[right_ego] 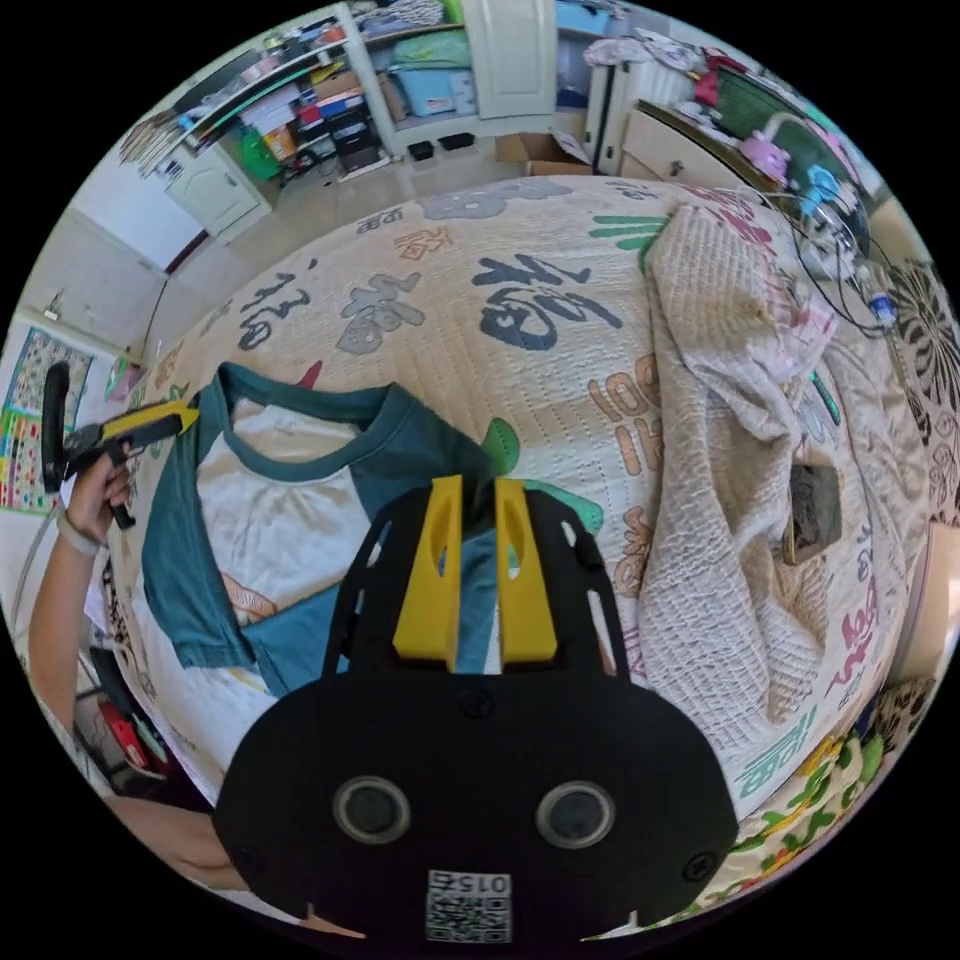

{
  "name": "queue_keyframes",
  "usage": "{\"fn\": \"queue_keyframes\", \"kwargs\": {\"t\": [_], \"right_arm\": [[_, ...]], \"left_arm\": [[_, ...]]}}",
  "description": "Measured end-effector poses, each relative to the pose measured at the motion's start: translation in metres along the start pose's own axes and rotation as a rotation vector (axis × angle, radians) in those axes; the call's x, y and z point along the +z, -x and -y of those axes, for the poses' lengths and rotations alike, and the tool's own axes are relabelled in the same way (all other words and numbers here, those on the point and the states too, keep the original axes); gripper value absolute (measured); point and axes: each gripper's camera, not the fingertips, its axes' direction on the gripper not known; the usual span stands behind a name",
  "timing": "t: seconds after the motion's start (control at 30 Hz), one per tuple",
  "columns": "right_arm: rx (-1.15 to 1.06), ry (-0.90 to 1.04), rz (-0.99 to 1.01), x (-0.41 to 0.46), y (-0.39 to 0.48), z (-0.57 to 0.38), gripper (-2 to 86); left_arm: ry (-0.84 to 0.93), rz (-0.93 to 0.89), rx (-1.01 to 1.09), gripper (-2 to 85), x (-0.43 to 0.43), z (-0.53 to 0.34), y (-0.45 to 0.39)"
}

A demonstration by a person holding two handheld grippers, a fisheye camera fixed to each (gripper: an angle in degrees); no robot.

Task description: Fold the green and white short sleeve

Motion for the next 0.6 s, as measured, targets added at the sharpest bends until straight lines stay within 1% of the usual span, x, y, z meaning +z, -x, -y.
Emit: {"fn": "queue_keyframes", "kwargs": {"t": [0.03, 0.07, 0.1, 0.13, 0.2, 0.27, 0.33, 0.37, 0.43, 0.57, 0.6], "right_arm": [[-0.034, 0.032, 0.019, -0.004, -0.002, -0.006, 0.1], [-0.053, 0.044, 0.022, -0.007, -0.003, -0.01, -0.2], [-0.078, 0.038, -0.008, -0.015, -0.005, -0.017, -0.6], [-0.097, 0.007, -0.037, -0.026, -0.009, -0.024, -0.8], [-0.092, -0.026, -0.014, -0.044, -0.018, -0.033, -0.9], [-0.079, -0.068, -0.031, -0.062, -0.025, -0.041, -1.0], [-0.058, -0.145, -0.069, -0.088, -0.036, -0.051, -1.0], [-0.044, -0.169, -0.065, -0.095, -0.039, -0.054, -1.0], [0.012, -0.266, -0.004, -0.12, -0.052, -0.071, -1.0], [0.015, -0.337, 0.121, -0.145, -0.064, -0.12, -1.0], [-0.014, -0.353, 0.162, -0.153, -0.065, -0.146, -1.0]], "left_arm": [[0.026, -0.065, 0.038, 1.4, 0.0, 0.003, -0.002], [0.027, -0.068, 0.037, 1.0, -0.002, 0.004, -0.002], [-0.008, -0.041, 0.054, 0.6, -0.011, 0.004, -0.004], [-0.032, -0.028, 0.065, 0.3, -0.02, 0.006, -0.005], [-0.06, -0.041, 0.061, 0.0, -0.035, 0.009, -0.002], [-0.121, -0.055, 0.05, -0.1, -0.054, 0.011, 0.0], [-0.245, -0.084, 0.028, -0.1, -0.085, 0.01, 0.004], [-0.277, -0.093, 0.025, -0.1, -0.093, 0.01, 0.004], [-0.391, -0.113, 0.042, -0.2, -0.12, 0.002, 0.004], [-0.461, -0.127, 0.128, -0.2, -0.148, -0.037, -0.001], [-0.483, -0.153, 0.174, -0.2, -0.158, -0.062, -0.003]]}}
